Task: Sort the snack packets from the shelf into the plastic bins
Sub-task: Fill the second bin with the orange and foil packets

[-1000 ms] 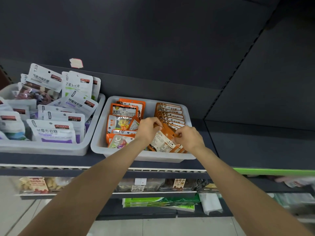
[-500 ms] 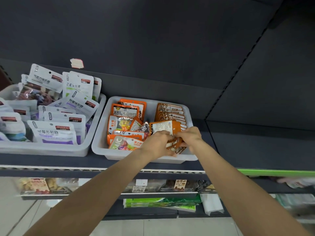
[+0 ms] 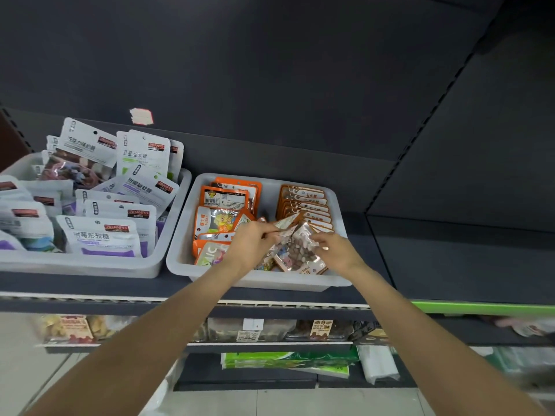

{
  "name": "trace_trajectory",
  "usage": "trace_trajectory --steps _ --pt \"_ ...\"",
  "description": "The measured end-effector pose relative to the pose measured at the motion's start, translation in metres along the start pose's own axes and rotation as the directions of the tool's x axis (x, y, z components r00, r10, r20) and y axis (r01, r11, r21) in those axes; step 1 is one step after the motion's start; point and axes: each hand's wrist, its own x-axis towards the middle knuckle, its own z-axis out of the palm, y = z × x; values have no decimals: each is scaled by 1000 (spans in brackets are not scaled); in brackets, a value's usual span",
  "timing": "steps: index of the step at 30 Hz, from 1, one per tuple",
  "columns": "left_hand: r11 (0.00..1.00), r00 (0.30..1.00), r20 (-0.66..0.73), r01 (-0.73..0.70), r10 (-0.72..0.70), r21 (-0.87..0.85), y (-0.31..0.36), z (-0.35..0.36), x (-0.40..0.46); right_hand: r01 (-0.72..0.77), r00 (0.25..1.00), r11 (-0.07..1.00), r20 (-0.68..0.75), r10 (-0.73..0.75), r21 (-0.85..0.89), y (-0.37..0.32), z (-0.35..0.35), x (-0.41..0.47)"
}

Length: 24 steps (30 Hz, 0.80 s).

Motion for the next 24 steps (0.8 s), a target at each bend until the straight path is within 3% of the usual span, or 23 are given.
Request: trace_trajectory --steps 7,12,16,20,24 --pt "998 998 -56 13 -16 -56 -7 -22 -5 4 999 997 52 -9 78 7 -5 -2" --pt "984 984 -144 79 -102 -161 -13 -30 -9 76 988 984 145 -52 -163 1 4 -8" --pt "954 966 -202 100 -160 -281 -14 -36 -11 77 985 971 165 -40 -225 -3 5 -10" --pt "983 991 -108 64 -84 -174 -15 -35 -13 27 990 995 141 -13 -100 -2 -3 -6" --pt "990 991 -107 72 -85 -121 -5 -15 -7 6 999 999 33 -7 32 1 -13 -6"
